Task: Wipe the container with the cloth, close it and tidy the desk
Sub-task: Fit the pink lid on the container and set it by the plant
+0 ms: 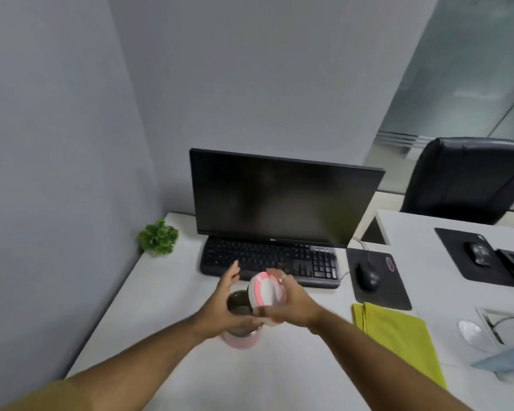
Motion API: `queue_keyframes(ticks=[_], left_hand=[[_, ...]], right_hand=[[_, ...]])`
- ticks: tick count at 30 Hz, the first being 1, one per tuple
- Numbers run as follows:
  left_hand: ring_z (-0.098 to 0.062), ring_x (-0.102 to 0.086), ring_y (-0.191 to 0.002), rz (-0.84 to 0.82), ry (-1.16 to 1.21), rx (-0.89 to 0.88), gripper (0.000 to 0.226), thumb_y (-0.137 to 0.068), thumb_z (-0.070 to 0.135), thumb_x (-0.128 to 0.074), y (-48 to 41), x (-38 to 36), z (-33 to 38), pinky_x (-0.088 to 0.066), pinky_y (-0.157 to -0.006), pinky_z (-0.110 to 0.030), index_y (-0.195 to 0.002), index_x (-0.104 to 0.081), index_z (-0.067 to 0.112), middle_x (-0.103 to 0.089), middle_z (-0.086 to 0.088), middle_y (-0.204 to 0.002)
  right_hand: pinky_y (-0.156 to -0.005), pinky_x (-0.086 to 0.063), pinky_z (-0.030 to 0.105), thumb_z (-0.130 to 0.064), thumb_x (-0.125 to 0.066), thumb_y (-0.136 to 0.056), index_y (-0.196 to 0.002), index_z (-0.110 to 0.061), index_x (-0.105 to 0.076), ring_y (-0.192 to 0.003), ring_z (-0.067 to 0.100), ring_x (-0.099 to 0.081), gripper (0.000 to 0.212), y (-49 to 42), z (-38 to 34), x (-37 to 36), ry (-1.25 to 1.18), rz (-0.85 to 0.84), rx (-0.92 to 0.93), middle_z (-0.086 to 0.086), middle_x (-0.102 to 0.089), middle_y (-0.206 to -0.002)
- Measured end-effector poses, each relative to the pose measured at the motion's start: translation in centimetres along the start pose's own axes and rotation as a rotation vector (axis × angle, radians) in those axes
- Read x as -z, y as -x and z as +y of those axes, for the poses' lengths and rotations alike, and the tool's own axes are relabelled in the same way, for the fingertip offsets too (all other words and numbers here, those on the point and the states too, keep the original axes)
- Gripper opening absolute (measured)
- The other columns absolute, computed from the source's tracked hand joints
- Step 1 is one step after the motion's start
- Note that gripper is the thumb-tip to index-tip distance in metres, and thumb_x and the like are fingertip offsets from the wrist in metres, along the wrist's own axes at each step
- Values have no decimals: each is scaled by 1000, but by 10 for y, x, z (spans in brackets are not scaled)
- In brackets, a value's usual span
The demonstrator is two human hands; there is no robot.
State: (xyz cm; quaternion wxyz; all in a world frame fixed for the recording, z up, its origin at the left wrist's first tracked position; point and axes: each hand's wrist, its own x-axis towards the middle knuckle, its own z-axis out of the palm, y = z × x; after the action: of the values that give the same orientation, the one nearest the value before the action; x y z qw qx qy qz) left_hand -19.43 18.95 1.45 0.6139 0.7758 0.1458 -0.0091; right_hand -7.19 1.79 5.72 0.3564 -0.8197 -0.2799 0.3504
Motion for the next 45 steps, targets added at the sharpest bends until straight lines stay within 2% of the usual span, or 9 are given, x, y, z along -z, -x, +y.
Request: queue_keyframes(ticks=[3, 6, 13, 17, 21, 27, 34, 40, 45], left_hand=[[-15, -39, -137, 227, 341, 235, 125, -38, 81, -77, 22, 22, -39, -32, -111, -34, -145, -27, 36, -37, 2, -154], [-22, -48, -131, 313, 664, 483, 79, -78, 69, -57, 28, 22, -63, -40, -109, -44, -141, -43, 25, -46, 0, -148], [-19, -52, -129, 238, 632, 461, 30, -100, 46, -37, 30, 0, -82, -40, -111, -47, -116, -59, 35, -60, 6, -132], [-5, -52, -123, 159, 469, 425, 33, -103, 33, -35, 30, -4, -94, -46, -103, -36, -130, -52, 41, -57, 12, -136], [-13, -53, -123, 115, 289, 328, 66, -89, -2, -61, 24, -13, -101, -54, -77, -15, -144, -36, 26, -51, 2, -140], [-28, -58, -122, 156, 310, 169, 104, -48, 22, -99, 4, -17, -110, -60, -80, -57, -135, -44, 40, -59, 7, -132], [-4, -62, -113, 276, 50, 18, 107, -37, 41, -100, 5, 6, -115, -58, -90, -31, -126, -41, 48, -59, 26, -125], [-9, -56, -120, 593, 34, 32, 116, -30, 39, -101, 14, 89, -134, -56, -95, -43, -130, -42, 28, -51, -2, -131], [-18, -58, -118, 740, 10, 96, 117, -28, 32, -101, 15, 157, -159, -57, -94, -47, -130, -46, 18, -49, -6, -129]], right_hand=[[-108, -44, 39, -64, -77, -59, -153, -31, -23, -135, 25, -42, 113, -21, -12, -35, 465, 4, 32, 0, -36, -149], [-106, -46, 44, -67, -70, -61, -154, -36, -14, -141, 29, -32, 112, -38, -15, -63, 691, -60, 36, 2, -25, -158], [-109, -42, 46, -68, -61, -76, -154, -42, 1, -148, 35, -18, 102, -45, -7, -86, 794, -92, 56, 6, -9, -164], [-108, -42, 49, -64, -64, -76, -153, -42, -3, -145, 40, -23, 101, -51, -12, -85, 829, -136, 50, 10, -10, -164], [-105, -45, 49, -61, -67, -76, -154, -37, -4, -140, 43, -30, 104, -57, -17, -86, 857, -169, 12, 13, -13, -161], [-103, -48, 45, -76, -64, -66, -154, -35, -5, -132, 38, -42, 114, -60, -13, -96, 815, -79, -26, 11, -25, -155], [-108, -45, 45, -79, -51, -76, -155, -33, -18, -136, 35, -44, 97, -71, -21, -86, 183, 8, -103, 6, -29, -157], [-101, -49, 35, -59, -65, -82, -136, -20, -46, -114, 19, -57, 69, -114, -74, -119, -259, 52, -106, 5, -58, -134], [-96, -48, 30, -49, -68, -85, -136, -17, -46, -113, 19, -58, 64, -157, -118, -176, -356, -37, -74, 2, -59, -126]])
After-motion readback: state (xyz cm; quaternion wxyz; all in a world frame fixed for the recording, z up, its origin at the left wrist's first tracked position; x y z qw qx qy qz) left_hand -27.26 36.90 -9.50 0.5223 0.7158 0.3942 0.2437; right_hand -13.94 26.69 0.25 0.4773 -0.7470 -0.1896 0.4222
